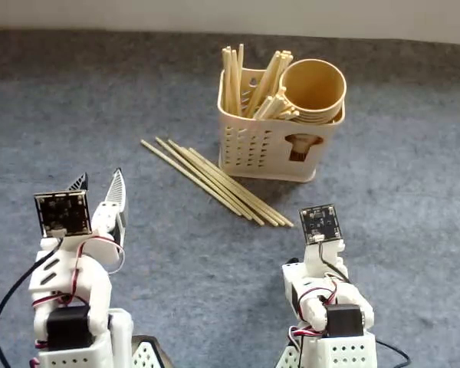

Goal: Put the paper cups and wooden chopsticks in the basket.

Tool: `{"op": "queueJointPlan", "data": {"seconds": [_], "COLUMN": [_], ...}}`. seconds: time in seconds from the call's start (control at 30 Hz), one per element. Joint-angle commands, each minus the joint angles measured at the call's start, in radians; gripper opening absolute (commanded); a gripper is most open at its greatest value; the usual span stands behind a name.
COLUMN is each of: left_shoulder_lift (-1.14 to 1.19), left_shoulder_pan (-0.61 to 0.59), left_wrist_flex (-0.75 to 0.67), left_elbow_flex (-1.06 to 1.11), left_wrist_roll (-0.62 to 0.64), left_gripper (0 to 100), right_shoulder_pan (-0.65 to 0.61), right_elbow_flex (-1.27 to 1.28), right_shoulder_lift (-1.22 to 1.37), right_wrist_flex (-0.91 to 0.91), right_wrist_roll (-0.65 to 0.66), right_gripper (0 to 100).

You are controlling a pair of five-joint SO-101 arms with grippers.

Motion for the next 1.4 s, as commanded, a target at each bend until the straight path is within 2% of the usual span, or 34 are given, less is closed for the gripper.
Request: {"op": "queueJointPlan", "data": {"seconds": [0.0, 0.3, 0.47, 0.8, 0.93, 0.97, 1.1, 1.13, 1.37], "left_shoulder_lift": [-0.051, -0.045, -0.039, -0.039, -0.039, -0.039, -0.039, -0.039, -0.039], "left_shoulder_pan": [-0.045, -0.12, -0.122, -0.137, -0.143, -0.143, -0.143, -0.145, -0.174], "left_wrist_flex": [-0.026, -0.026, -0.02, 0.115, 0.124, 0.123, 0.123, 0.123, 0.117], "left_elbow_flex": [0.093, 0.237, 0.334, 0.332, 0.332, 0.332, 0.332, 0.332, 0.332], "left_wrist_roll": [0.003, -0.008, -0.172, -0.173, -0.173, -0.173, -0.173, -0.173, -0.173], "left_gripper": [19, 19, 19, 19, 19, 19, 19, 19, 19], "right_shoulder_pan": [-0.008, -0.002, -0.002, -0.004, -0.008, -0.002, -0.002, -0.002, -0.005], "right_elbow_flex": [0.117, 0.117, 0.117, 0.117, 0.088, 0.059, -0.059, -0.082, -0.291], "right_shoulder_lift": [-0.01, -0.01, -0.01, -0.01, -0.01, -0.01, -0.01, -0.01, 0.001], "right_wrist_flex": [0.005, 0.005, 0.005, 0.005, 0.013, 0.013, 0.012, 0.013, 0.064], "right_wrist_roll": [0.006, 0.009, 0.009, 0.011, 0.015, 0.044, 0.35, 0.381, 0.333], "right_gripper": [11.9, 11.9, 11.9, 11.9, 11.9, 11.9, 11.9, 11.9, 11.9]}}
